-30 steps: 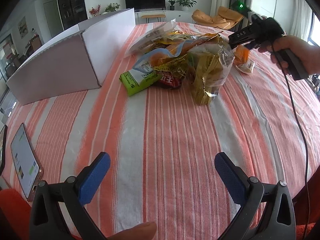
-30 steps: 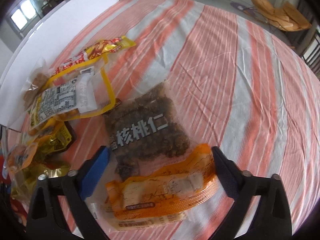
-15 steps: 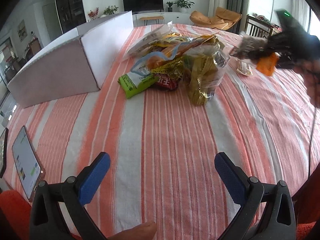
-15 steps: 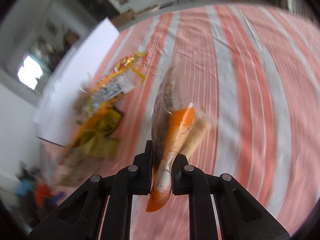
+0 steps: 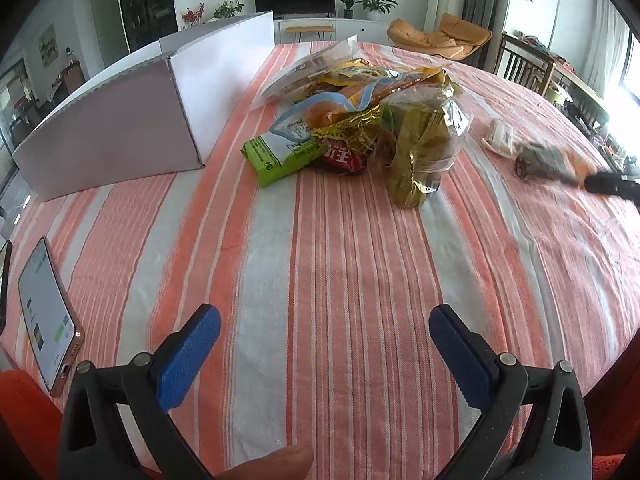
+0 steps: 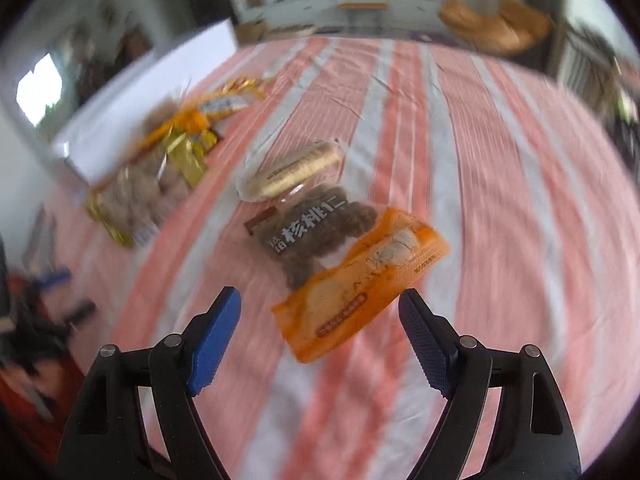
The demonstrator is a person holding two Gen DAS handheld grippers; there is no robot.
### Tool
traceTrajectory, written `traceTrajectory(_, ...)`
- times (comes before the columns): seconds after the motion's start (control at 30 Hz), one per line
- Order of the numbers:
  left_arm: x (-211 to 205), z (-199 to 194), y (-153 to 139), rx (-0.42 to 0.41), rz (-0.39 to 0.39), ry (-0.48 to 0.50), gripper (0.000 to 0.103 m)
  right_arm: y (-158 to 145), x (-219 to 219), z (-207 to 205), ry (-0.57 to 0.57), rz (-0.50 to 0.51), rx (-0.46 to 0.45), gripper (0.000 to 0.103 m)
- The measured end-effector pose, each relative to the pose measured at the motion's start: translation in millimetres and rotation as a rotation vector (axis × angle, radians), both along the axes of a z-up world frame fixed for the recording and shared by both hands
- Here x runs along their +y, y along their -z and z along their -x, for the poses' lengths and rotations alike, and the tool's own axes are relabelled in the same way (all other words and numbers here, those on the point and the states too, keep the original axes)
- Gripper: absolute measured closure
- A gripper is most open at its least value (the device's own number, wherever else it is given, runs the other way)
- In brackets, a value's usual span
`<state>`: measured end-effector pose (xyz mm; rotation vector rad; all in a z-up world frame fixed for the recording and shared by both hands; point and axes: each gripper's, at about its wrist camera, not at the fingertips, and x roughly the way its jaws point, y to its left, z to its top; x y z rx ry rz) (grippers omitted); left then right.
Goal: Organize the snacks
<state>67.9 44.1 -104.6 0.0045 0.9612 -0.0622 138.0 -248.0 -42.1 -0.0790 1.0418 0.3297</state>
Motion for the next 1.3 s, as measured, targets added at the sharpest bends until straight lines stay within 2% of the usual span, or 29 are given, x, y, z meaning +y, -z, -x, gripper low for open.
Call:
traceTrajectory(0.1, -0.9, 0.9, 1.4, -0.003, -0.013, 0.002, 0.000, -2.1, 20.3, -19.3, -0.184, 0.155, 0.002, 0.018)
traceTrajectory(0.13, -0.9, 2.1, 1.2, -0.008, -0.022, 0.001, 0.000, -0.8, 30.3, -26.5, -0.259, 0.247, 0.000, 0.018)
traceTrajectory(0.17, -0.2, 3.0, 1.0, -0.010, -0.028, -0.001, 0.000, 1.2, 34.3, -31.5, -0.299, 0.299, 0.018, 0.018)
traceTrajectory(0.23, 3.0, 4.8, -0.9, -0.017, -0.030, -0.007, 0.000, 8.2, 31.8, -41.2, -0.341, 0.358, 0.153, 0.018)
traceTrajectory(0.37, 9.5, 1.8, -4.2, -0.019, 0.012, -0.009, 0.000, 3.7, 0.7, -40.9, -0.206, 0.297, 0.250, 0.018)
traceTrajectory(0.47, 5.8, -2.7, -3.2, -0.008, 0.028, 0.015, 0.000, 0.4, -16.9, -23.0, -0.146, 0.314, 0.199, 0.018)
traceTrajectory(0.6, -6.9, -1.4, 3.0, 0.008, 0.001, 0.049, 0.000, -8.7, -1.1, -7.9, -0.271, 0.375, 0.066, 0.018)
traceTrajectory(0.63, -9.2, 0.8, 4.1, 0.009, -0.006, 0.053, 0.000, -11.6, 12.1, -15.7, -0.314, 0.384, 0.026, 0.018)
traceTrajectory(0.7, -11.7, 3.8, 5.4, 0.008, -0.020, 0.058, 0.000, -12.4, 24.5, -28.6, -0.383, 0.374, 0.003, 0.018)
traceTrajectory(0.83, -9.2, 5.7, 6.4, 0.016, -0.014, 0.056, 0.000, 18.6, 49.9, -74.3, -0.520, 0.433, 0.103, 0.018)
traceTrajectory(0.9, -8.5, 5.7, 6.4, 0.016, -0.014, 0.058, 0.000, 35.7, 49.5, -96.6, -0.551, 0.401, 0.212, 0.015)
traceTrajectory(1.0, -9.2, 3.6, 6.5, 0.015, -0.014, 0.066, 0.000, 42.2, 45.1, -119.0, -0.522, 0.327, 0.302, 0.013)
traceTrajectory(1.07, -9.1, 1.7, 6.6, 0.014, -0.014, 0.070, 0.000, 45.2, 39.0, -130.2, -0.461, 0.256, 0.345, 0.012)
traceTrajectory(1.2, -9.4, 1.7, 6.8, 0.010, -0.014, 0.070, 0.000, 40.3, 35.5, -124.7, -0.328, 0.221, 0.294, 0.017)
traceTrajectory(1.3, -8.9, 1.9, 7.1, 0.003, -0.012, 0.064, 0.000, 36.3, 25.2, -102.1, -0.138, 0.147, 0.254, 0.017)
